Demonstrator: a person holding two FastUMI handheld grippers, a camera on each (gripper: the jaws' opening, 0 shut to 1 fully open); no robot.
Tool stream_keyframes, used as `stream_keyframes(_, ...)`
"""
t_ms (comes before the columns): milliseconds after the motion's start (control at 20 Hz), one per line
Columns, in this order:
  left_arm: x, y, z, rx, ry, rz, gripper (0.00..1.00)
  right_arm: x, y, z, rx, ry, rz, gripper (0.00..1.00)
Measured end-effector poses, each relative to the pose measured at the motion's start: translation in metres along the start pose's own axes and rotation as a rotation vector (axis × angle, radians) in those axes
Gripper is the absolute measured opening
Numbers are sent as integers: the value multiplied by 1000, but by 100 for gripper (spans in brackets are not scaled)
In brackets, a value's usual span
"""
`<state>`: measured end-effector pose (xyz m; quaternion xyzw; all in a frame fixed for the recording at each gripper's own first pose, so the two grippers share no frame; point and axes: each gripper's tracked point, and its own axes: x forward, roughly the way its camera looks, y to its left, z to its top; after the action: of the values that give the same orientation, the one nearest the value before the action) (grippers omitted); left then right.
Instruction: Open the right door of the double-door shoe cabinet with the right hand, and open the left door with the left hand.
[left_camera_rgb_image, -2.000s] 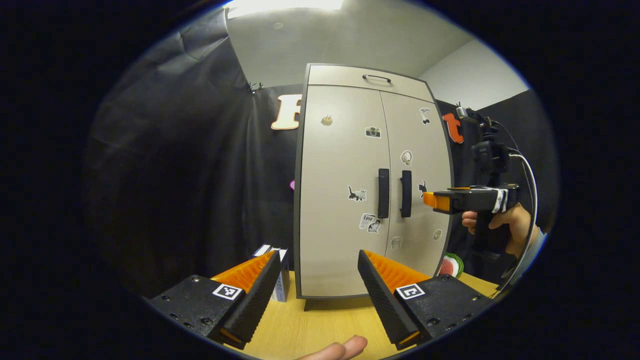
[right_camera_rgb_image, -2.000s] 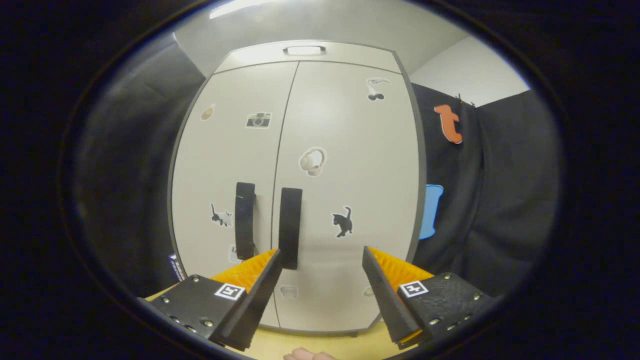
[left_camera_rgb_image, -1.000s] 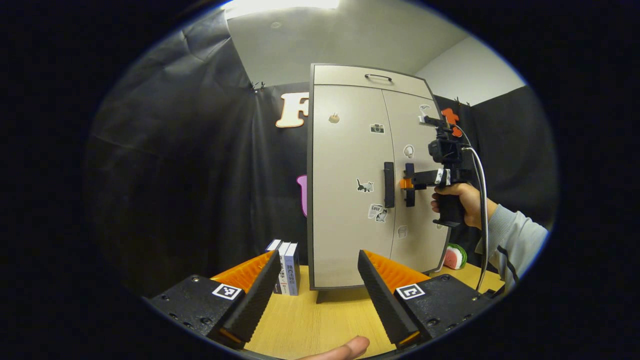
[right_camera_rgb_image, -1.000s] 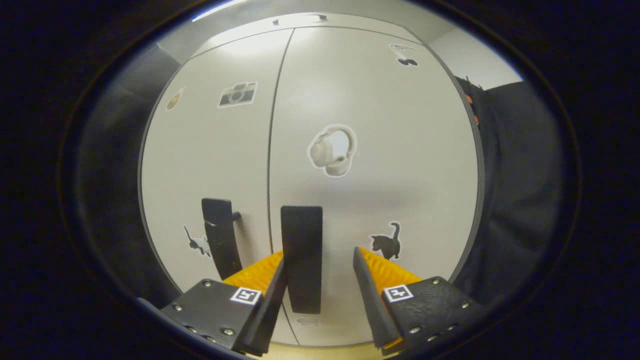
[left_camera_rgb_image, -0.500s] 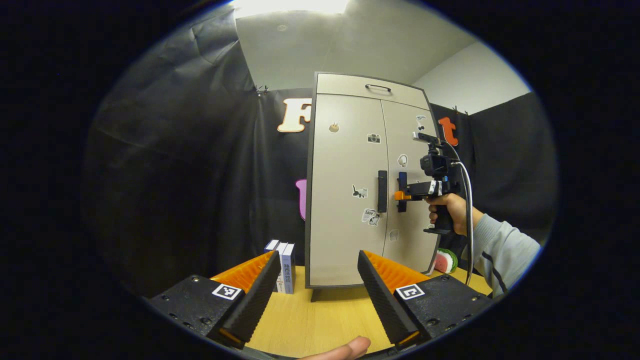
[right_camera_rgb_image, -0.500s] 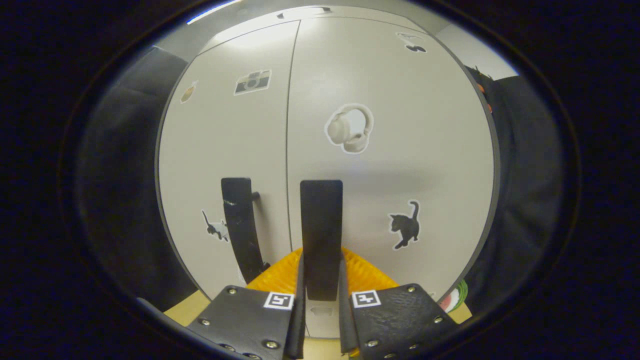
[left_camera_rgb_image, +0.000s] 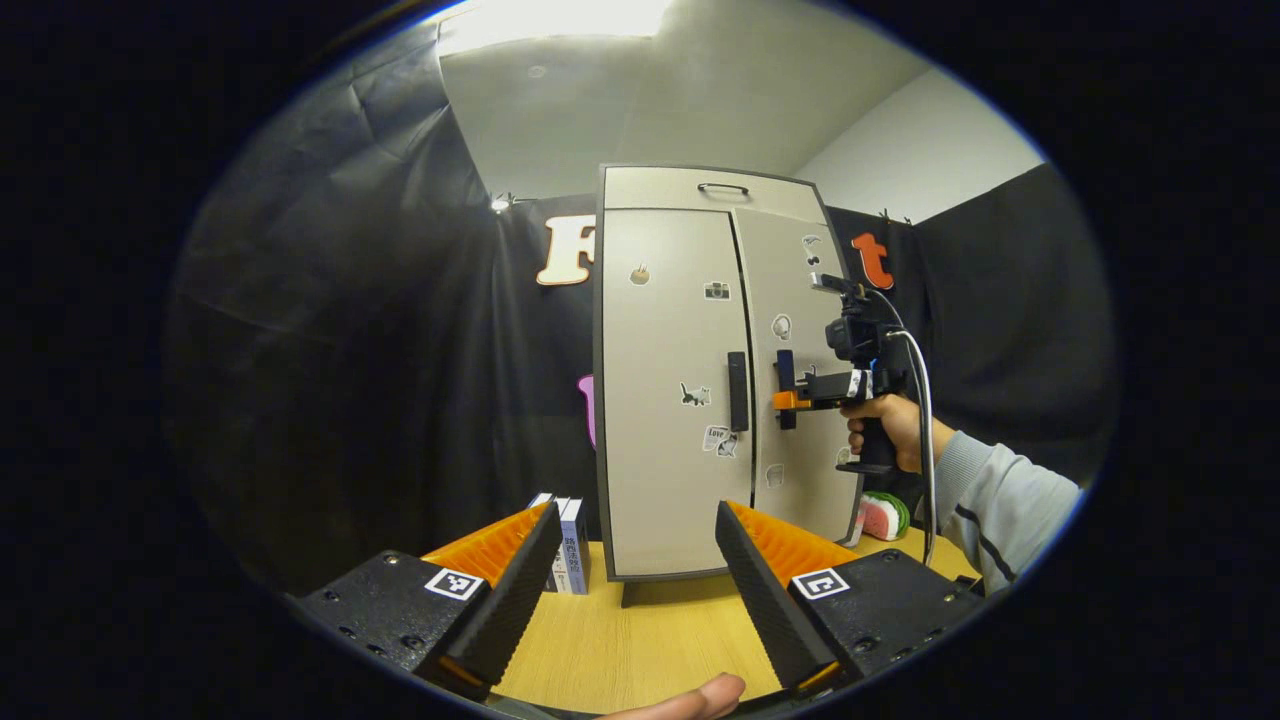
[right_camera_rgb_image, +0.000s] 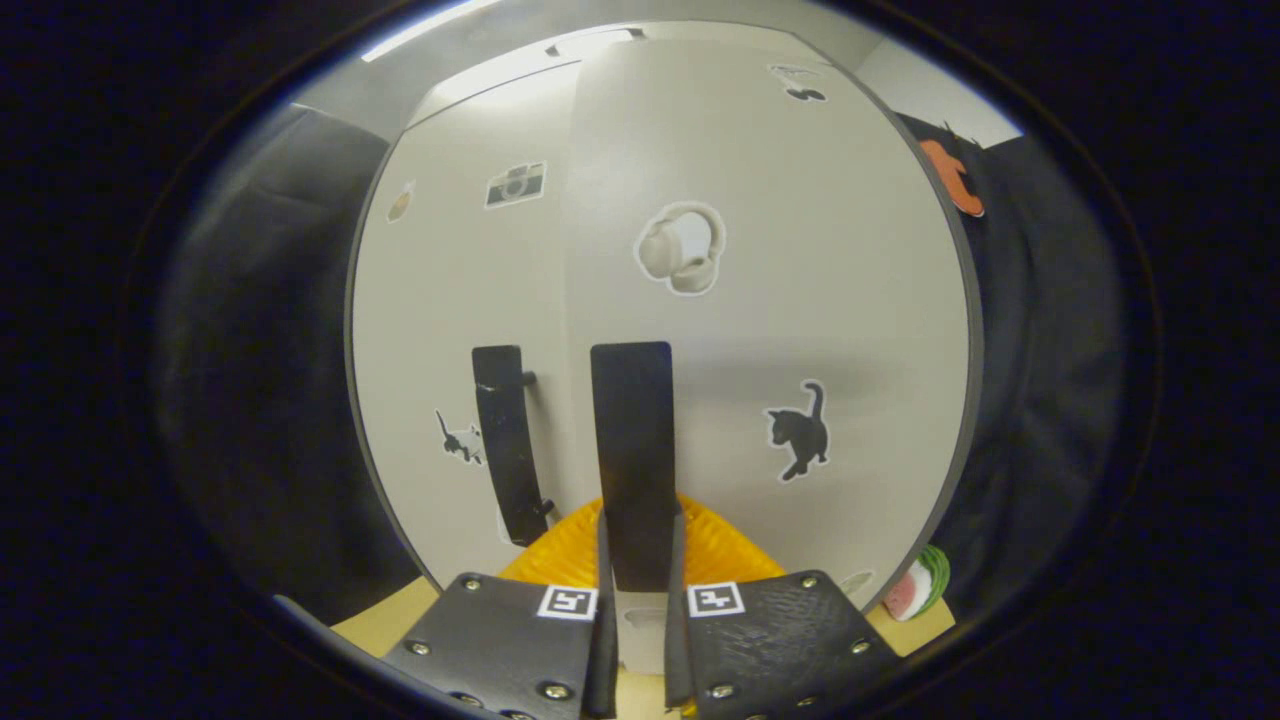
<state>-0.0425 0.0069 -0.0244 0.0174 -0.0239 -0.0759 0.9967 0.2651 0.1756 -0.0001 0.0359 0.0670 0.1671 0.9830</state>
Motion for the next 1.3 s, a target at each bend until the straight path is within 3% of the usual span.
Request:
stream_keyframes(150,-2,-3,2,0,2,4,96,-16,-4,-1,9,13,31,19)
stream_keyframes(1300,-11,-22,1,-29,17,3,94,-121,-55,-3,37,25,19,18)
